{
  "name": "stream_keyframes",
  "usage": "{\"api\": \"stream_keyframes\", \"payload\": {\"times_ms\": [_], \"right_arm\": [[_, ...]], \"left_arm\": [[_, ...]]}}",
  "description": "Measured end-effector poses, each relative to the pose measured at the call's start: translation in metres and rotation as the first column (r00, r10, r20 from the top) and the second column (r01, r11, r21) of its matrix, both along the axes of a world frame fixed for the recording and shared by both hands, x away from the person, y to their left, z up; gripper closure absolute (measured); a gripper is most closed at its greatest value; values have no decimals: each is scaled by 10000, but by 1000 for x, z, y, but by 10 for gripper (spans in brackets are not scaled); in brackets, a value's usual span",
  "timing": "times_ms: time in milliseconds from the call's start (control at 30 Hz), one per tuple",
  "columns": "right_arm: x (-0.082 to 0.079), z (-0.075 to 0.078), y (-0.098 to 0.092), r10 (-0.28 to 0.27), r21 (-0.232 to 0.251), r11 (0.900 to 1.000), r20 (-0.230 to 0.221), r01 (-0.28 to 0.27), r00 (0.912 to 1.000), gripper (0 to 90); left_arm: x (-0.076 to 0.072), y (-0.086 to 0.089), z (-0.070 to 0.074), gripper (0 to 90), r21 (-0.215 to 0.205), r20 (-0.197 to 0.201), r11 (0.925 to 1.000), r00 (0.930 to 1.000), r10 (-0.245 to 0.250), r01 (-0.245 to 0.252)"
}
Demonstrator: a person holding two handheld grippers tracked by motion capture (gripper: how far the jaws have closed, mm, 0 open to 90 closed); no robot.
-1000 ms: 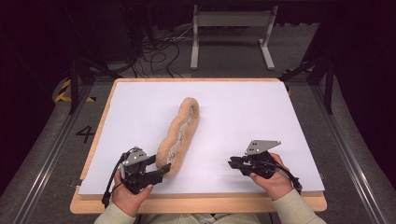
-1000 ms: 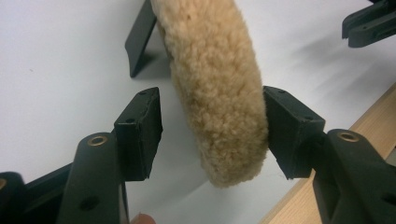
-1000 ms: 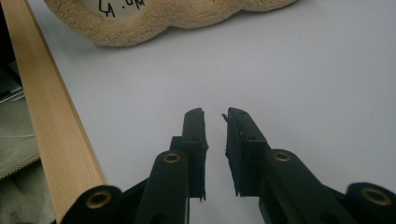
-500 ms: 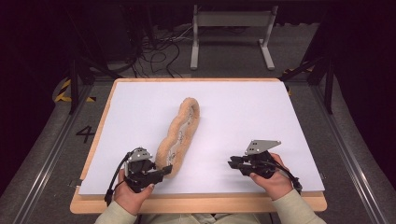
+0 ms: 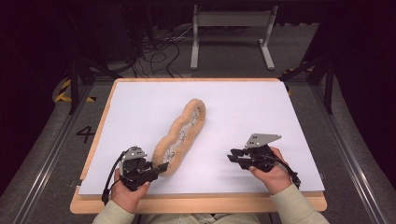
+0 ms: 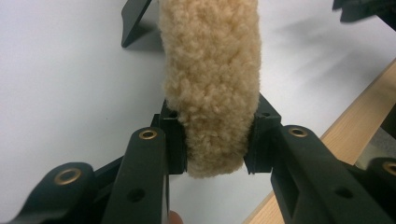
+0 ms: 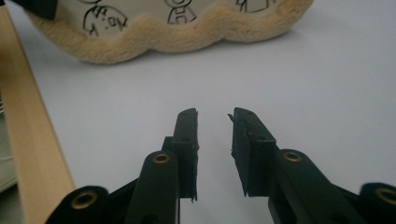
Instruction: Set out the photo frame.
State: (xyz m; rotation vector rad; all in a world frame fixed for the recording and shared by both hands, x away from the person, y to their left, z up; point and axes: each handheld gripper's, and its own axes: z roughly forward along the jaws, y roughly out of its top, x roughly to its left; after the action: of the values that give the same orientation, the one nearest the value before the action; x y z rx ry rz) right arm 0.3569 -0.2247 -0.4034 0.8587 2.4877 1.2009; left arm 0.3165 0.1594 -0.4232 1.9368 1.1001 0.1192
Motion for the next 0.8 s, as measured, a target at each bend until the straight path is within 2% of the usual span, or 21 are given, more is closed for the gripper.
{"api": "stream_keyframes", "payload": {"times_ms": [167,333,367,467,600,800], "right_arm": [[29,11,4,-245,-26,9997,273,245,9993,712],[59,16,10,-341,8,9994,154,340,9993,663],[59,16,10,-341,8,9994,154,340,9993,663],[74,13,11,-520,410,9978,172,512,9985,629],[92,13,18,-690,434,9968,306,676,9971,606],[111,16,28,-459,275,9986,271,452,9986,550]], "left_arm": [[0,0,0,665,37,144,10000,9999,2,-2],[1,4,0,666,100,291,9999,9996,-18,15],[1,4,0,667,100,291,9999,9996,-18,15],[2,7,0,668,62,252,10000,9997,-67,65],[2,8,0,667,81,279,9999,9996,-109,107],[5,13,-1,667,47,292,9995,9991,-305,303]]}}
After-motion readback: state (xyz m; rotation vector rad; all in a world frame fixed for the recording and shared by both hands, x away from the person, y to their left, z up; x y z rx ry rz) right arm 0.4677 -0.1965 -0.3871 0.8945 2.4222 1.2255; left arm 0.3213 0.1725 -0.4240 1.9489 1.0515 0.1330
